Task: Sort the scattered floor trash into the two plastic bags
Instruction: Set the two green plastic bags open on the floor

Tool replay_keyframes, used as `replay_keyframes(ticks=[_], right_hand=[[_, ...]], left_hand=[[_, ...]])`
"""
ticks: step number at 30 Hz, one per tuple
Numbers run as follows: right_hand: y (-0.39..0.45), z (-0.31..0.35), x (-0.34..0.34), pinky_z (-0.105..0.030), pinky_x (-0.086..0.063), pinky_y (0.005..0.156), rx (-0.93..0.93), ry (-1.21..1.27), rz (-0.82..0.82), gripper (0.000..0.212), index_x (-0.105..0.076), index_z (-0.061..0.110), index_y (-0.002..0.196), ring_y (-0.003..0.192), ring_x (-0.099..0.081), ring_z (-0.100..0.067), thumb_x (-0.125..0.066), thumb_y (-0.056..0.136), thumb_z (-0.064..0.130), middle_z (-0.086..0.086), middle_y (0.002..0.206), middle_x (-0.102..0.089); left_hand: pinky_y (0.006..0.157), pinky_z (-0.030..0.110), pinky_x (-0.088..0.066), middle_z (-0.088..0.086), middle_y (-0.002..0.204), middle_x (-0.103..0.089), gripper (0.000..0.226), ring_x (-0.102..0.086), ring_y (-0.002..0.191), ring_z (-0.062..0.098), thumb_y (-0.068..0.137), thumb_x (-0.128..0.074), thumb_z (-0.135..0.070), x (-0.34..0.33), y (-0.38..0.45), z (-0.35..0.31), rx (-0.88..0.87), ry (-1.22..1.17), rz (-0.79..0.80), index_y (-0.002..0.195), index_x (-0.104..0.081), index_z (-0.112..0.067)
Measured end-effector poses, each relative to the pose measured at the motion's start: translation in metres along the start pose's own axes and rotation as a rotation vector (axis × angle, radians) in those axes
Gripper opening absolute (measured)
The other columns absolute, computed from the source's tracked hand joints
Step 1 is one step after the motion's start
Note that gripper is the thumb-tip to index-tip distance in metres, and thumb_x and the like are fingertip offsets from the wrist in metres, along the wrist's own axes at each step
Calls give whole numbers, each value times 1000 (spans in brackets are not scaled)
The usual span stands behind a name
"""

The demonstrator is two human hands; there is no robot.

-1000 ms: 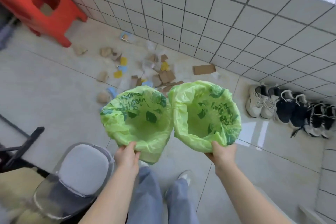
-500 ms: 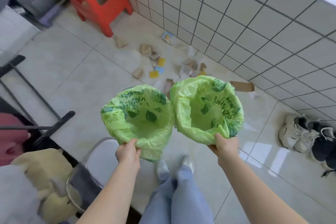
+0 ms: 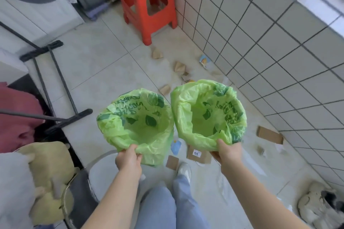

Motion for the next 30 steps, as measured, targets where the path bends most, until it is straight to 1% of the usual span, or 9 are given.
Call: replay_keyframes(ticks=[4,9,12,17,20,22,26,28,30], right_hand=[[15,34,-48,-48,-57,81,9,-167,5,39,-40,10,119,93,-65,-34,-61,86,9,-15,109,-54],[23,66,-118,-50,-58,78,58,-214,35,44,-42,13,116,92,-64,-33,-66,79,15,-12,110,-55],[24,81,-165,-51,-55,84,72,-280,31,48,-40,15,116,97,-63,-35,-67,77,21,-15,115,-55],[33,94,-265,-39,-58,72,56,-243,59,36,-41,10,117,90,-63,-30,-61,87,8,-12,106,-52],[44,90,-336,-43,-59,75,67,-287,61,38,-43,12,118,88,-67,-30,-62,85,11,-12,110,-57],[56,85,-381,-41,-61,67,75,-294,77,40,-45,10,119,89,-67,-30,-61,83,11,-13,111,-59],[81,78,-458,-29,-59,50,96,-289,111,48,-40,11,129,93,-66,-32,-57,85,6,-13,116,-57],[94,72,-489,-27,-58,49,92,-305,106,52,-36,16,132,97,-65,-32,-57,85,8,-10,117,-54],[107,62,-512,-29,-58,54,97,-333,107,44,-38,16,125,98,-65,-32,-57,86,9,-10,118,-53]], left_hand=[[89,35,-49,9,107,-56,19,-55,95,26,87,-59,3,-18,14,-31,-31,-68,-43,104,-55,-4],[88,36,-50,10,106,-57,18,-56,94,26,86,-59,4,-38,40,-80,-29,-108,-93,102,-55,-3],[85,31,-49,9,105,-55,15,-55,93,25,87,-58,3,-48,63,-112,-15,-115,-132,101,-55,-2],[82,32,-49,10,103,-58,12,-56,91,25,88,-56,3,-68,132,-166,41,-117,-193,99,-56,-1],[69,31,-51,7,89,-57,10,-55,83,25,89,-53,5,-83,188,-202,67,-117,-200,82,-54,-3],[73,31,-50,6,86,-55,19,-55,80,24,89,-53,4,-91,229,-220,83,-100,-225,75,-51,-8],[83,32,-49,10,100,-56,4,-57,88,26,89,-55,1,-103,304,-247,80,-71,-251,88,-55,-2],[82,31,-50,9,102,-56,10,-57,89,25,89,-54,1,-107,340,-256,53,-70,-258,98,-55,-3],[82,29,-49,7,103,-55,8,-55,90,24,89,-54,0,-109,372,-259,44,-63,-272,96,-55,-5]])
Point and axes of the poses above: each hand's wrist, its own y-axis towards the middle knuckle, its own x-axis out of the back of the hand, z = x × y, the point moved 1 cm from there along y, towards the middle knuckle
